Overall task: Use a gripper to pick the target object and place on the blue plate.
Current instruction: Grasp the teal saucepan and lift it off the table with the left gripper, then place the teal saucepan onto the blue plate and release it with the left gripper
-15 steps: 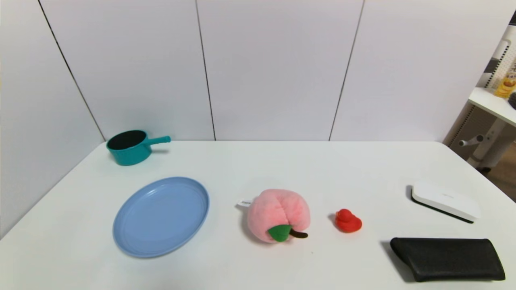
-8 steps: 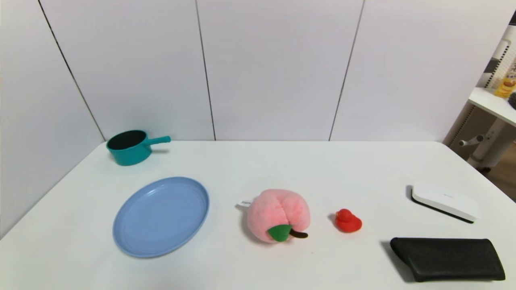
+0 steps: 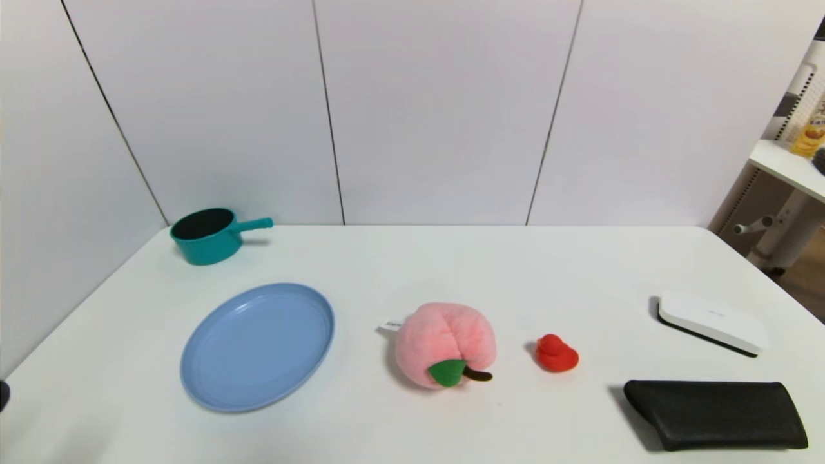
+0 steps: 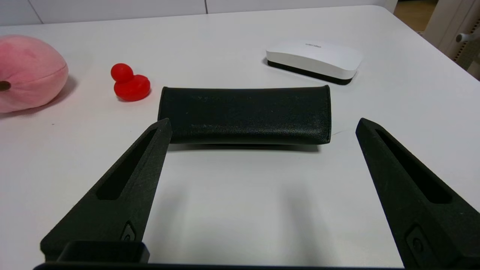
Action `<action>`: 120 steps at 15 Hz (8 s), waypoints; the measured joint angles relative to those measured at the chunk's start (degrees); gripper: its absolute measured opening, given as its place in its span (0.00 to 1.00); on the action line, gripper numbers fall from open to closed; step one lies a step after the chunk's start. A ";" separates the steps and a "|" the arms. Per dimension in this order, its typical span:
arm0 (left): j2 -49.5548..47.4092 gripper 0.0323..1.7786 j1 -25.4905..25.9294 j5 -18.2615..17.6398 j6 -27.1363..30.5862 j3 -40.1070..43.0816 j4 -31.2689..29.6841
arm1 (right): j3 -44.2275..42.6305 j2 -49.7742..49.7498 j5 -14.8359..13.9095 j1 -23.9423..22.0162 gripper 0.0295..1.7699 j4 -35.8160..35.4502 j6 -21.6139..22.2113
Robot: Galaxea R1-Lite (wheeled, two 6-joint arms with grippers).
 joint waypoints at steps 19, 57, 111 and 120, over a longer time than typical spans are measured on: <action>73.09 0.95 14.96 -13.40 10.61 -74.89 33.80 | 0.00 0.00 0.02 0.00 0.96 0.00 0.09; 108.87 0.55 13.70 -31.37 42.97 -88.37 33.41 | 0.00 0.00 0.00 0.00 0.96 0.00 0.02; 73.02 0.67 -15.65 -7.38 49.40 -46.53 42.79 | 0.00 0.00 0.00 0.00 0.96 0.02 0.02; 56.56 0.86 -14.93 -6.01 30.26 -50.88 26.22 | 0.00 0.00 0.00 0.00 0.96 0.00 0.04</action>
